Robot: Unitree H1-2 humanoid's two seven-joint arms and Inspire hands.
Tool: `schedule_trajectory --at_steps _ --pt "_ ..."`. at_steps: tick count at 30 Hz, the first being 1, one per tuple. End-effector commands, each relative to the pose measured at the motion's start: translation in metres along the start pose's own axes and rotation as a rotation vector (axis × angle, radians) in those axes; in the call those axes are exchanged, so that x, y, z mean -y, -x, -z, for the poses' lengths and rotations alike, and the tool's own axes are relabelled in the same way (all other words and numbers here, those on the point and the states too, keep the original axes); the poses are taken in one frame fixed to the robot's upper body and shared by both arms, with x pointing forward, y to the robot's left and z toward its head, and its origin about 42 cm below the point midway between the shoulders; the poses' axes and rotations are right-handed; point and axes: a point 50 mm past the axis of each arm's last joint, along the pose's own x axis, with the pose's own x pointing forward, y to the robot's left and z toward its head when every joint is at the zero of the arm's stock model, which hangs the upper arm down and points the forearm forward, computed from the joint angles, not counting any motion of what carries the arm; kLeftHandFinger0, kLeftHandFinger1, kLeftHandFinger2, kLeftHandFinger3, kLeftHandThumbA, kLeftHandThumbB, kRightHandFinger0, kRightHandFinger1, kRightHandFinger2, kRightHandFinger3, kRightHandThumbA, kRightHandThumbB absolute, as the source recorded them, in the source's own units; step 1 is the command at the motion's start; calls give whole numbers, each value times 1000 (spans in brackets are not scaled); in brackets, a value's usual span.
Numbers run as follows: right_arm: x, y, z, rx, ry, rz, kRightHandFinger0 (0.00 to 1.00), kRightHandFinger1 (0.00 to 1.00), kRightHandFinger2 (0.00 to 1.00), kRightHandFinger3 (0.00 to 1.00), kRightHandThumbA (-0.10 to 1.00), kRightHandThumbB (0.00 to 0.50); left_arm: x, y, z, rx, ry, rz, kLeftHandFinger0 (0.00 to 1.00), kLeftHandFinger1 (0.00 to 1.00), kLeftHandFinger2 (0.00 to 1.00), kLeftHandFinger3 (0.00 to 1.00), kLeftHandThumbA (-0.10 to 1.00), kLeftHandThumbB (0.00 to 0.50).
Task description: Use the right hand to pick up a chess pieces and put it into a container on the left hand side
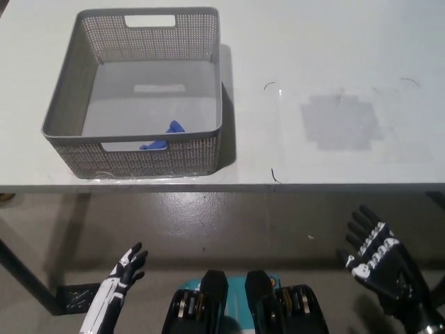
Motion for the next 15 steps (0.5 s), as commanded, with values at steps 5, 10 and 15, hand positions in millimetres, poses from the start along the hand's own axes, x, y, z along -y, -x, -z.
schedule_trajectory --at_steps 5,10,15 --pt "-7 -11 -4 30 -17 -57 1000 1000 1000 1000 684 138 -8 -10 -15 70 0 -8 1000 1000 1000 1000 1000 54" --pt "-9 -13 -5 22 0 -74 1000 1000 1000 1000 703 156 -13 -11 -16 77 -13 -25 1000 1000 1000 1000 1000 51" --pt "-9 -3 1 11 7 -80 1000 1000 1000 1000 687 183 -12 -7 -13 68 2 -27 1000 1000 1000 1000 1000 46"
